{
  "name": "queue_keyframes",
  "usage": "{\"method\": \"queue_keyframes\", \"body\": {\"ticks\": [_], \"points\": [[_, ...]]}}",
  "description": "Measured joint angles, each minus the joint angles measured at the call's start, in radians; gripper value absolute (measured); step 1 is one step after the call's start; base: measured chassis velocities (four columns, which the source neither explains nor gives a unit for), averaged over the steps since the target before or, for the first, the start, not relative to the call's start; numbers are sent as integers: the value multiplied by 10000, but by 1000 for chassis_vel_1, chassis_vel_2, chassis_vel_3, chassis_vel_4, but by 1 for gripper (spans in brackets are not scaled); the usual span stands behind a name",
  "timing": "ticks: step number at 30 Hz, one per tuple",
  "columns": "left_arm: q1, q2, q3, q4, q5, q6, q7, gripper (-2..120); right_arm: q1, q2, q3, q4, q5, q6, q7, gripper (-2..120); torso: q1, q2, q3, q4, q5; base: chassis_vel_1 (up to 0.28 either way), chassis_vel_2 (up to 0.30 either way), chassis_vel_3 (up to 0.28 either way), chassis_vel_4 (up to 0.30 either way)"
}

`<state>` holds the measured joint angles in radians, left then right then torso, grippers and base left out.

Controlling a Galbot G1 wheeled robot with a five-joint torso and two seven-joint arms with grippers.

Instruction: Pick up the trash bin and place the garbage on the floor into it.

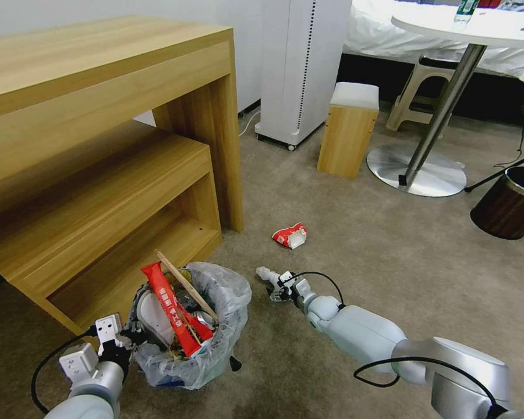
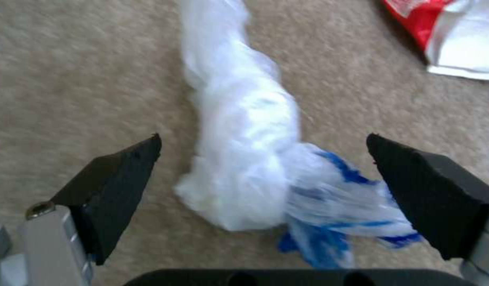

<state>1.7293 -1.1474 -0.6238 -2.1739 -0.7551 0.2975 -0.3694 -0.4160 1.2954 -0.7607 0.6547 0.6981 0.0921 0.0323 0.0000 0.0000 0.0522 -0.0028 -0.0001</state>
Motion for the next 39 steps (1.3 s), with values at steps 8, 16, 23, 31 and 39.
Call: {"method": "queue_keyframes", "body": {"ticks": [8, 16, 23, 31, 39], "points": [[-68, 49, 44, 18, -42, -14, 5, 1, -132, 2, 168, -128, -255, 394, -107, 72, 0, 0, 0, 2, 2, 0, 0, 0, 0], [-35, 4, 81, -11, -32, -60, 18, 1, -318, -85, 247, -225, -538, 564, -83, 33, 0, 0, 0, 1, 2, 0, 0, 0, 0], [-26, 2, 80, -9, -15, -67, 22, 1, -429, -286, 329, 7, -589, 752, -82, 10, 0, 0, 0, 1, 3, 0, 0, 0, 0], [-123, 57, 72, 166, -17, -69, 25, 1, -388, -2467, 666, 3120, 1266, 2030, -905, 0, 0, 0, 0, -7, -2, 0, 0, 0, 0], [-124, 91, 117, -7, -23, -26, -23, 1, 525, -4798, 861, 9182, 3090, 3179, -2245, 0, 0, 1, -1, 5, 1, 0, 0, 0, 0]]}}
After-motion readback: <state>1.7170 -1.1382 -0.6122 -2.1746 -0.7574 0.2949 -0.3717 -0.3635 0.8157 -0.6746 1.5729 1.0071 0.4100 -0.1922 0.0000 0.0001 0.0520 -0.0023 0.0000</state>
